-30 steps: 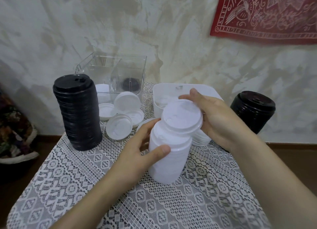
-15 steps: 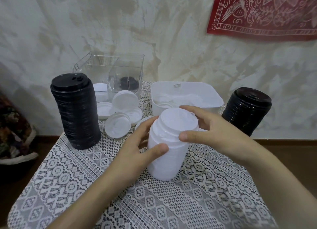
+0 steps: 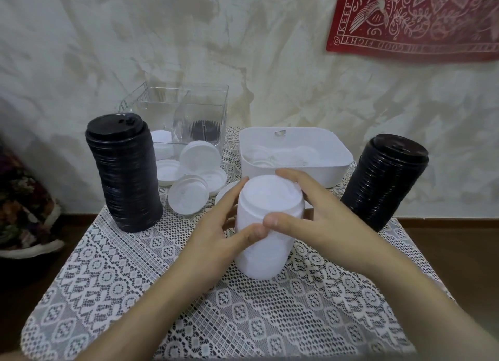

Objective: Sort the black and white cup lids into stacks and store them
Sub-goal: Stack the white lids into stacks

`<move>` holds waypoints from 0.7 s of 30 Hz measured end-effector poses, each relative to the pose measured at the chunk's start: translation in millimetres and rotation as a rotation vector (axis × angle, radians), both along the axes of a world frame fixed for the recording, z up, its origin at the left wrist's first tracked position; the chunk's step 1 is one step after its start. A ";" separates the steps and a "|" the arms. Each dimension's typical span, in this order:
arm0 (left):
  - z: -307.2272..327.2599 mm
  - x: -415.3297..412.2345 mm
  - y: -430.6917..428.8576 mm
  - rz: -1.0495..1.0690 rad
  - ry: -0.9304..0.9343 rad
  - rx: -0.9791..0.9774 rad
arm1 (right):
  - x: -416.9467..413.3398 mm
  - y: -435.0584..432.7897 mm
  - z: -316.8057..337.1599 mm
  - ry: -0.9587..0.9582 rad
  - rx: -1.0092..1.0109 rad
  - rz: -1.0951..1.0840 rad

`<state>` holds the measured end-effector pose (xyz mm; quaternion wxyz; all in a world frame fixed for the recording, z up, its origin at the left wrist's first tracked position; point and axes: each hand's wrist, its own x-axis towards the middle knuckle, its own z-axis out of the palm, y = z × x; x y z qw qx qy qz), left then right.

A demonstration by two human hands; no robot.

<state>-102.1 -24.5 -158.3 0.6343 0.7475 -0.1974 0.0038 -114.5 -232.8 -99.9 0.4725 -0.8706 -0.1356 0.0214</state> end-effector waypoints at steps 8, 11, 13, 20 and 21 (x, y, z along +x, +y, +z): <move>3.1 -1.6 1.1 -0.034 -0.020 0.017 | 1.5 -15.7 -2.1 -0.018 0.039 0.041; 4.4 -1.1 3.2 -0.054 -0.012 0.057 | 1.3 -16.2 -4.4 -0.037 0.007 0.025; 4.3 -0.7 4.6 -0.057 -0.001 0.063 | 1.4 -14.1 -5.2 -0.039 -0.016 0.019; 1.2 -1.8 4.2 0.004 -0.006 0.074 | -3.0 2.4 -8.2 -0.123 -0.023 -0.100; 0.9 -1.8 4.5 0.009 -0.005 0.075 | -3.1 2.3 -8.4 -0.116 -0.021 -0.093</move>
